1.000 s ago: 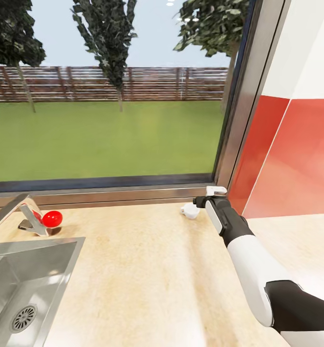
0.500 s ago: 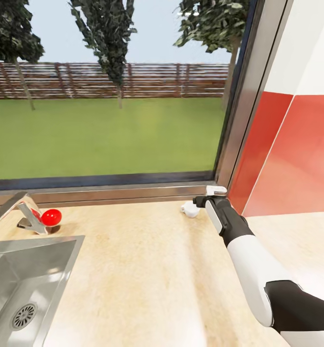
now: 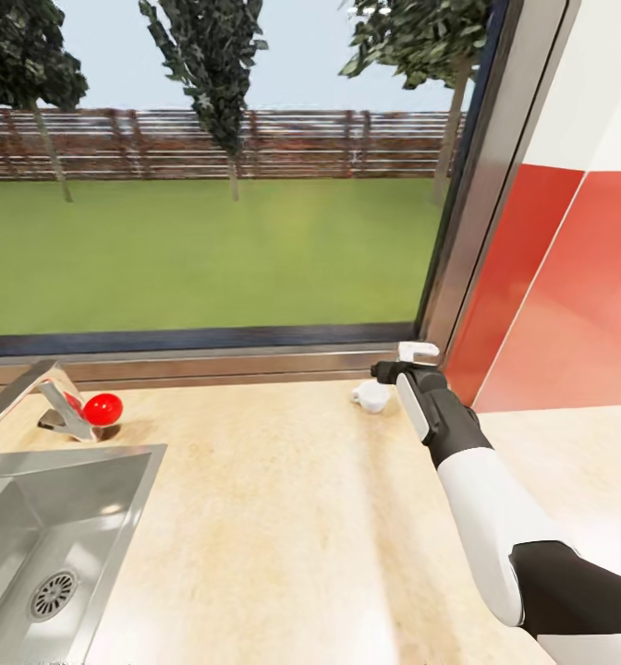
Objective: Set up a coffee station on the kitchen countertop: keep the coffee maker on the countertop, move the bottle of coffee from the kitchen shelf to the counter next to the coffee maker, place a paper coffee filter on top of the coffee maker, put the saucer next to the coffee maker with the coffee cup on the saucer, and place the electric kettle next to the coffee maker.
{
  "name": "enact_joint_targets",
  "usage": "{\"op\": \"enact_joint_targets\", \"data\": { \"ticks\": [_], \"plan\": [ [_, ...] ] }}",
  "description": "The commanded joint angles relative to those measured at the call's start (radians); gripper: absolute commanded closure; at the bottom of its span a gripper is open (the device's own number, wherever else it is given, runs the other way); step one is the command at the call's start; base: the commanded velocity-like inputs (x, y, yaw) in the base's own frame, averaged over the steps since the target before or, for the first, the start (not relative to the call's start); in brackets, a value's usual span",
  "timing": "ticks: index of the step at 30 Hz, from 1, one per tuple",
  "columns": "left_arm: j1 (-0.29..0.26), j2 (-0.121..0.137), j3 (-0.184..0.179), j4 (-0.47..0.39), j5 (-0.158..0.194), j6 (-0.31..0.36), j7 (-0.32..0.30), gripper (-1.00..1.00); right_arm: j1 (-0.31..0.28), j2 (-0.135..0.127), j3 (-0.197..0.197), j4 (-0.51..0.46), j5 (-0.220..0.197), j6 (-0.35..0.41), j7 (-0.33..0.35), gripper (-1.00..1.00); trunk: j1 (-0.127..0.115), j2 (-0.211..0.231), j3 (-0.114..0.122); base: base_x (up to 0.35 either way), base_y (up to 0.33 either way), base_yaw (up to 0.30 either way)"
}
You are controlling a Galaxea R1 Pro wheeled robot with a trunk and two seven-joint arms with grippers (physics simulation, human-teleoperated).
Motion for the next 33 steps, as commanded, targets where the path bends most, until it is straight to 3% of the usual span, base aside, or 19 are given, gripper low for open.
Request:
{"op": "enact_joint_targets", "data": {
  "ticks": [1,9,15,33],
  "plan": [
    [0.0,0.0,0.007,-0.001,-0.011,-0.003,0.002,-1.0,-0.001,-0.001,0.003,0.0,-0.01,0.003,-0.009,-1.0,0.001,-0.002,-0.003,0.0,0.0,0.078],
    [0.0,0.0,0.007,-0.001,-0.011,-0.003,0.002,-1.0,-0.001,-0.002,0.001,0.002,-0.01,0.002,-0.007,-1.0,0.001,-0.002,-0.016,0.0,0.0,0.054],
    [0.0,0.0,0.007,-0.001,-0.011,-0.003,0.002,-1.0,-0.001,-0.002,0.004,-0.001,-0.01,0.002,-0.008,-1.0,0.001,-0.002,-0.024,0.0,0.0,-0.126],
    [0.0,0.0,0.007,-0.001,-0.011,-0.003,0.002,-1.0,-0.001,0.005,0.006,0.003,-0.009,0.002,-0.01,-1.0,0.001,-0.002,-0.026,0.0,0.0,-0.073]
  ]
}}
